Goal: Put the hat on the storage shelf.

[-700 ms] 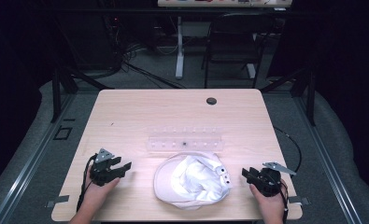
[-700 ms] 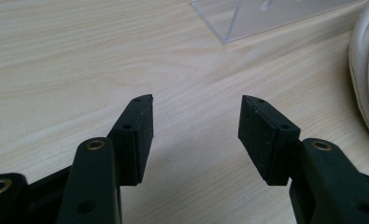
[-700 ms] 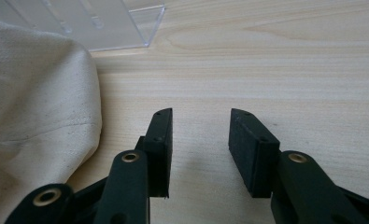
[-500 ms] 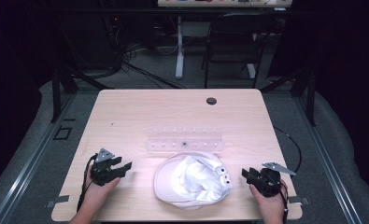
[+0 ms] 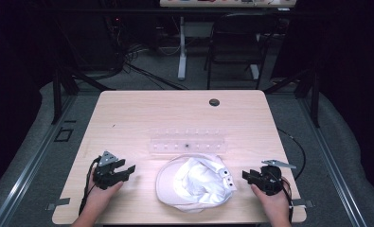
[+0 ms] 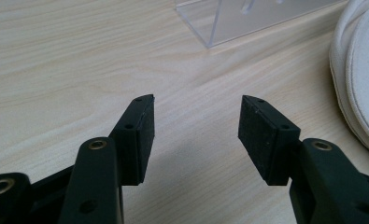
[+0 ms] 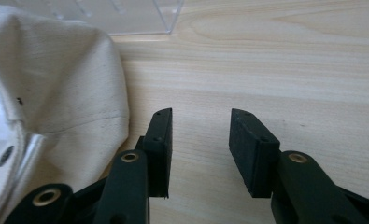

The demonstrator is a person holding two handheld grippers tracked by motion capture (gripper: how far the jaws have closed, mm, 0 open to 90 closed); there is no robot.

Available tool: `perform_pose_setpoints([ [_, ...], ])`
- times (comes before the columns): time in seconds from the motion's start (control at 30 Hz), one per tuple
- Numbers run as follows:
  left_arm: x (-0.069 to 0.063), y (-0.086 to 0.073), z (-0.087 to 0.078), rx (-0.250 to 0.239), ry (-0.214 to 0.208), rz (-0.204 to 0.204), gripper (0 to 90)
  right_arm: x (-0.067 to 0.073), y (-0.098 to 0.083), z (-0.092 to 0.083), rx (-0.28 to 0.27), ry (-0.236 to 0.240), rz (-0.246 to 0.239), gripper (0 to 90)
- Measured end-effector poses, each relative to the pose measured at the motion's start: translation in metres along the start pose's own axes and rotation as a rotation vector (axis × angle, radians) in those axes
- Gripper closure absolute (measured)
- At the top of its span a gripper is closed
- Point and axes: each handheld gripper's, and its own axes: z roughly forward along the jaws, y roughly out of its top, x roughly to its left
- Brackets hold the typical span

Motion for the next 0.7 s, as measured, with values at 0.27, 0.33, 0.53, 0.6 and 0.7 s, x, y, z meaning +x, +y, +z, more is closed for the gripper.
perform_pose_setpoints([
  [0.27, -0.002, 0.001, -0.001, -0.010, -0.002, -0.001, 46.6, 0.008, 0.024, -0.009, 0.120, 0.052, 0.031, 61.1],
  [0.33, -0.003, 0.001, -0.001, -0.006, -0.003, 0.003, 46.7, 0.011, 0.028, -0.011, 0.136, 0.065, 0.023, 61.0],
  [0.53, -0.004, 0.000, -0.001, -0.005, -0.006, 0.004, 47.0, 0.020, 0.043, -0.021, 0.190, 0.062, -0.030, 60.8],
  [0.6, -0.005, 0.000, -0.002, -0.005, -0.006, 0.004, 47.0, 0.021, 0.045, -0.022, 0.199, 0.064, -0.039, 60.6],
  [0.7, -0.005, 0.000, -0.002, -0.003, -0.003, 0.009, 47.0, 0.029, 0.054, -0.027, 0.239, 0.100, -0.046, 60.1],
])
